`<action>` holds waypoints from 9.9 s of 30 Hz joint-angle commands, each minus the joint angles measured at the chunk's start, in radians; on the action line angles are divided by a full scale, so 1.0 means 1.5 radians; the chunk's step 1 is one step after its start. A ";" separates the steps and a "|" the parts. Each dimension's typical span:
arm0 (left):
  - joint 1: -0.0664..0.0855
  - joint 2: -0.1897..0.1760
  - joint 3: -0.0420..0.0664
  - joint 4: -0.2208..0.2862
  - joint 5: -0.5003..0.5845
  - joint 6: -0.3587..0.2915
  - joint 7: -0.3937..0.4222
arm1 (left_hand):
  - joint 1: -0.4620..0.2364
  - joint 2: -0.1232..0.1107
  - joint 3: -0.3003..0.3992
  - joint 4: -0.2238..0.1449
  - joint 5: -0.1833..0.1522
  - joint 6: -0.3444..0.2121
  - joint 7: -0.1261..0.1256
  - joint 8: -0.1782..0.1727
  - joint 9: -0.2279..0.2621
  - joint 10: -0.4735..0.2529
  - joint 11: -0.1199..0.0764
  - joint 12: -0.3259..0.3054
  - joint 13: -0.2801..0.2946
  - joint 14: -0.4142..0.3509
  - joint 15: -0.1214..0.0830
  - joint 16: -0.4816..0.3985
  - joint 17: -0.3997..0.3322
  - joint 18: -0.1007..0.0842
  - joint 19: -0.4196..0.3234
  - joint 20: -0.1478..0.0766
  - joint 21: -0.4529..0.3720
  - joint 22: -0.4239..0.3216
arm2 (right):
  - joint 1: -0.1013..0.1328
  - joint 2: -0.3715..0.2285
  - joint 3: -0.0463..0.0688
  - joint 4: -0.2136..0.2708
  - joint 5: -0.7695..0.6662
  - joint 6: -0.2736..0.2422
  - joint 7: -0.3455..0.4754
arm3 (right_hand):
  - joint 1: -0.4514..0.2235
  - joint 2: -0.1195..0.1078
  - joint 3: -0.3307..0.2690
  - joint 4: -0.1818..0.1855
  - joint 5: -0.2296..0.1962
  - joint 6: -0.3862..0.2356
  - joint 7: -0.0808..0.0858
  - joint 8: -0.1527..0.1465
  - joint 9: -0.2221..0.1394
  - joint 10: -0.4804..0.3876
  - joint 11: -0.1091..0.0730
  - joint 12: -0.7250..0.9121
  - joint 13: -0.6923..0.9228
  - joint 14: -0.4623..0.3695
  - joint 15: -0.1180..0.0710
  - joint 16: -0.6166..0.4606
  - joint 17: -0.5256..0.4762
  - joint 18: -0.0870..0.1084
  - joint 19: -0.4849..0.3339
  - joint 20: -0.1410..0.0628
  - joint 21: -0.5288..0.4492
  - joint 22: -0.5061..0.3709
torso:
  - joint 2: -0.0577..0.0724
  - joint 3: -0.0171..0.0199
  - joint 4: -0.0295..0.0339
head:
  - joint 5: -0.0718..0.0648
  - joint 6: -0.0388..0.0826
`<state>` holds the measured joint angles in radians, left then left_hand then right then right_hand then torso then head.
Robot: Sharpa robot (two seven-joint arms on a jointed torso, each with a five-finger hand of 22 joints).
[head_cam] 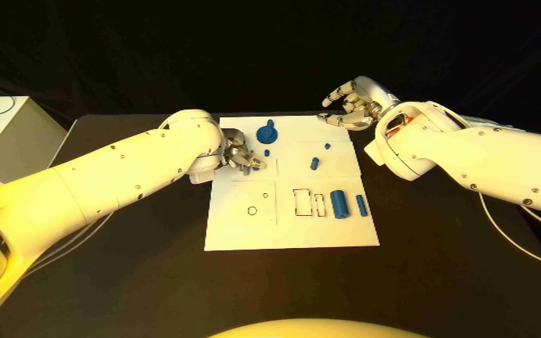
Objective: Assemble the parts on the task board
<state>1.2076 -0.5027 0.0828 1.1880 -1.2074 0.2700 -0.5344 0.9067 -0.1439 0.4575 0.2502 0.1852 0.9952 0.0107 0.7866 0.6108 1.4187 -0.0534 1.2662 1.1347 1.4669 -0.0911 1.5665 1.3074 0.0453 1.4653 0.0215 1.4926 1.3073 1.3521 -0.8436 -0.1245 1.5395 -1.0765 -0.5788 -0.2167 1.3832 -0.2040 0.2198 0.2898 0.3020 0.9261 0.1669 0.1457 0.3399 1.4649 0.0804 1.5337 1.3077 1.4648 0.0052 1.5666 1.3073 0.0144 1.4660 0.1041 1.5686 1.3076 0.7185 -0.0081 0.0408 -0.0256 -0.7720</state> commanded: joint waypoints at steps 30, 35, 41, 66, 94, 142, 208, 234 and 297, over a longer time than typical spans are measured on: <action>-0.001 -0.053 0.064 0.051 0.108 -0.086 0.023 | 0.113 0.003 -0.069 0.026 -0.033 -0.098 0.034 -0.013 -0.025 -0.120 0.030 -0.134 -0.164 0.058 0.016 -0.017 0.145 0.016 -0.055 0.013 -0.055 -0.026 | -0.002 -0.007 0.000 0.003 -0.006 -0.002 0.010 | -0.010 0.001 -0.004 0.000 0.003 0.000 -0.002 0.004 0.001 0.040 0.001 -0.005 0.146 0.070 0.002 0.002 0.174 -0.010 0.070 0.004 0.001 0.175 | -0.001 0.0015 0.0013 | 0.001 0.013; 0.000 -0.073 0.093 0.053 0.131 -0.084 0.029 | 0.173 0.005 -0.047 0.025 -0.031 -0.144 0.068 -0.071 -0.064 -0.235 0.061 -0.250 -0.300 0.010 0.044 -0.086 0.051 0.040 -0.129 0.034 -0.128 -0.135 | -0.002 -0.010 0.000 0.003 -0.003 -0.007 0.015 | -0.010 0.001 -0.004 -0.001 0.003 0.000 -0.002 0.004 0.001 0.039 0.001 -0.006 0.145 0.070 0.002 0.002 0.173 -0.010 0.070 0.004 0.001 0.175 | 0.000 0.0004 0.0010 | 0.002 0.019; 0.001 -0.078 0.109 0.030 0.140 -0.092 0.034 | 0.230 -0.011 0.002 0.015 -0.030 -0.163 0.081 -0.140 -0.110 -0.255 0.071 -0.272 -0.333 -0.014 0.054 -0.115 0.010 0.049 -0.154 0.046 -0.167 -0.180 | -0.002 -0.012 0.000 0.003 0.005 -0.012 0.021 | -0.010 0.001 -0.003 -0.001 0.003 0.000 -0.002 0.004 0.001 0.035 0.001 -0.010 0.142 0.069 0.002 0.001 0.171 -0.010 0.070 0.004 0.001 0.175 | 0.002 0.0003 -0.0004 | 0.006 0.027; 0.025 0.027 0.097 -0.157 0.055 -0.083 0.027 | 0.118 -0.016 -0.075 0.029 -0.036 -0.137 0.078 -0.125 -0.115 -0.217 0.069 -0.230 -0.350 0.038 0.052 -0.043 0.097 0.022 -0.066 0.043 -0.079 -0.051 | 0.001 -0.019 0.002 0.012 0.010 -0.020 0.028 | -0.007 0.003 -0.001 -0.002 0.007 -0.001 -0.002 0.004 0.001 0.034 0.001 -0.010 0.141 0.069 0.002 0.001 0.170 -0.010 0.070 0.004 0.001 0.175 | 0.019 -0.0027 -0.0072 | 0.016 0.049; 0.034 0.059 0.084 -0.211 0.059 -0.052 0.023 | 0.154 0.015 -0.105 0.026 -0.027 -0.127 0.060 -0.060 -0.053 -0.212 0.053 -0.219 -0.358 0.047 0.038 -0.029 0.117 0.017 -0.052 0.032 -0.061 -0.022 | 0.002 -0.016 0.003 0.014 0.005 -0.021 0.026 | -0.007 0.003 -0.001 -0.002 0.010 -0.001 -0.002 0.004 0.001 0.034 0.001 -0.010 0.141 0.069 0.001 0.001 0.171 -0.010 0.070 0.004 0.001 0.175 | 0.025 -0.0022 -0.0104 | 0.018 0.046; 0.034 0.068 0.075 -0.223 0.105 -0.062 0.039 | 0.256 0.001 0.202 -0.080 -0.029 -0.147 0.056 -0.038 0.021 -0.211 0.048 -0.236 -0.389 0.049 0.034 -0.025 0.122 0.015 -0.052 0.031 -0.054 -0.007 | 0.002 -0.013 0.004 0.013 0.002 -0.018 0.022 | -0.007 0.003 0.000 -0.002 0.012 -0.001 -0.002 0.004 0.001 0.036 0.000 -0.009 0.142 0.070 0.001 0.001 0.171 -0.010 0.070 0.004 0.001 0.175 | 0.025 -0.0013 -0.0107 | 0.015 0.036; -0.010 -0.091 0.002 0.095 0.070 -0.160 0.020 | 0.135 -0.047 0.310 -0.188 0.191 -0.082 0.033 -0.015 0.071 -0.113 0.023 -0.168 -0.313 0.063 0.010 -0.008 0.155 0.006 -0.022 0.011 -0.027 0.036 | -0.001 -0.011 0.003 -0.004 0.006 -0.014 0.023 | -0.007 0.002 0.001 -0.001 0.013 0.000 -0.002 0.005 0.001 0.036 0.000 -0.009 0.142 0.070 0.001 0.001 0.171 -0.010 0.070 0.004 0.001 0.175 | 0.006 -0.0010 0.0018 | 0.023 0.016; -0.013 -0.087 -0.002 0.086 0.027 -0.142 0.015 | 0.135 -0.047 0.310 -0.189 0.192 -0.081 0.032 -0.015 0.071 -0.113 0.023 -0.168 -0.314 0.063 0.010 -0.007 0.156 0.006 -0.021 0.010 -0.027 0.036 | -0.001 -0.012 0.003 -0.002 0.006 -0.014 0.024 | -0.007 0.002 0.001 -0.001 0.013 0.000 -0.002 0.005 0.001 0.036 0.000 -0.009 0.142 0.070 0.001 0.001 0.171 -0.010 0.070 0.004 0.001 0.175 | 0.006 -0.0006 0.0016 | 0.025 0.009; -0.013 -0.071 -0.003 0.067 0.013 -0.075 0.011 | 0.134 -0.047 0.312 -0.191 0.192 -0.081 0.032 -0.015 0.072 -0.114 0.022 -0.171 -0.318 0.064 0.009 -0.006 0.159 0.006 -0.022 0.009 -0.027 0.035 | -0.001 -0.013 0.003 0.001 0.006 -0.013 0.024 | -0.009 0.003 0.002 -0.001 0.014 0.000 -0.002 0.005 0.001 0.036 0.000 -0.009 0.142 0.069 0.001 0.001 0.171 -0.010 0.070 0.004 0.001 0.175 | 0.007 -0.0012 0.0020 | 0.022 -0.003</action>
<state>1.1941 -0.6128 0.0819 1.2854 -1.1820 0.1138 -0.5156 1.1060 -0.2253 0.7437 0.1488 0.4703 0.8641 0.0610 0.7613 0.7173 1.2459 -0.0189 1.0069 0.6569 1.4667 -0.0694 1.5509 1.3074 0.0605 1.4275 0.0379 1.4464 1.3075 1.3511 -0.8634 -0.1208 1.5404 -1.0610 -0.6084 -0.1891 1.3791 -0.1999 0.2198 0.2898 0.3173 0.9261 0.1669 0.1505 0.3408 1.4649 0.0804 1.5234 1.3076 1.4648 0.0052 1.5666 1.3073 0.0143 1.4660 0.1041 1.5686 1.3073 0.7278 -0.0089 0.0434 0.0067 -0.7755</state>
